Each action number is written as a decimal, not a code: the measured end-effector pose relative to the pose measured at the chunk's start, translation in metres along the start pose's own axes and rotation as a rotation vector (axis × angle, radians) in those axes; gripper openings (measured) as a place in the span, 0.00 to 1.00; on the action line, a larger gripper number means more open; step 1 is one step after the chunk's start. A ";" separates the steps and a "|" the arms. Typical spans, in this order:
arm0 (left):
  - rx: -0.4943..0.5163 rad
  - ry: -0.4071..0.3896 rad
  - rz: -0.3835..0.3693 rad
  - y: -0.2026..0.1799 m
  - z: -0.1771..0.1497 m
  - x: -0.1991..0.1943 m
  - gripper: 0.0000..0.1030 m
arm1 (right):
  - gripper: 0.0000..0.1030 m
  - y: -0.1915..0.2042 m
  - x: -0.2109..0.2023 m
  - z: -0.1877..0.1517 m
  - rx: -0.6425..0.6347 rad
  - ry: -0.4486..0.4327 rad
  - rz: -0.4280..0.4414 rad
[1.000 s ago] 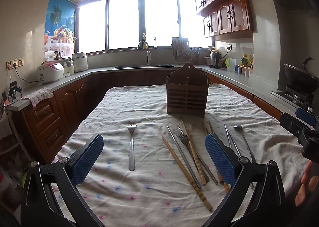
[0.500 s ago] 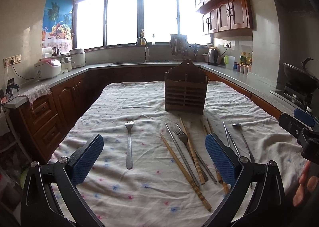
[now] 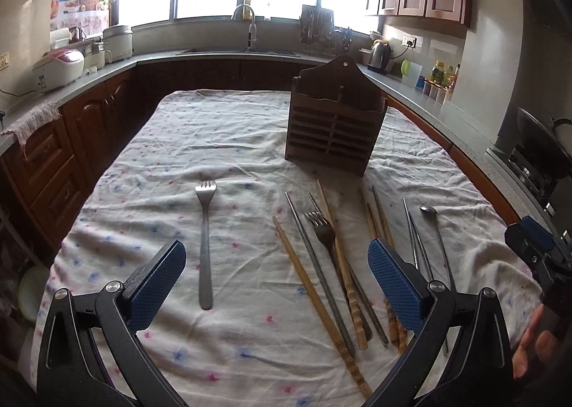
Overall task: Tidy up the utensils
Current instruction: 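Grasp a wooden chopstick with the left gripper while the right gripper grasps another chopstick, then lift both held chopsticks upright and lower them into the wooden utensil holder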
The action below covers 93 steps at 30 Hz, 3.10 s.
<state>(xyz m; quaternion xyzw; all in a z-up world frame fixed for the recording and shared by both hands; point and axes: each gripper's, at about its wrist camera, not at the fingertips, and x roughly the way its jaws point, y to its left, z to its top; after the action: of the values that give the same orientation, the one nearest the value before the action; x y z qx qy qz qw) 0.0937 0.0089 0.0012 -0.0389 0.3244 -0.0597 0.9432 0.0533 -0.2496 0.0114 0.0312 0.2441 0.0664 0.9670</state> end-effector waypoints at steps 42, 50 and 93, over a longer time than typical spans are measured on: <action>0.135 0.457 -0.255 -0.051 0.063 0.212 0.10 | 0.13 -0.030 0.236 0.026 0.153 0.522 0.117; 0.153 0.468 -0.258 -0.057 0.064 0.218 0.09 | 0.10 -0.014 0.244 0.029 0.040 0.530 0.064; 0.067 -0.037 -0.321 -0.004 0.145 -0.002 0.05 | 0.05 -0.012 0.063 0.135 0.144 0.074 0.203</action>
<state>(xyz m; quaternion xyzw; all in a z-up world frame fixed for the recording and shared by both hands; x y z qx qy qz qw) 0.1813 0.0107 0.1168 -0.0600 0.2944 -0.2197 0.9281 0.1742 -0.2561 0.0993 0.1228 0.2794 0.1475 0.9408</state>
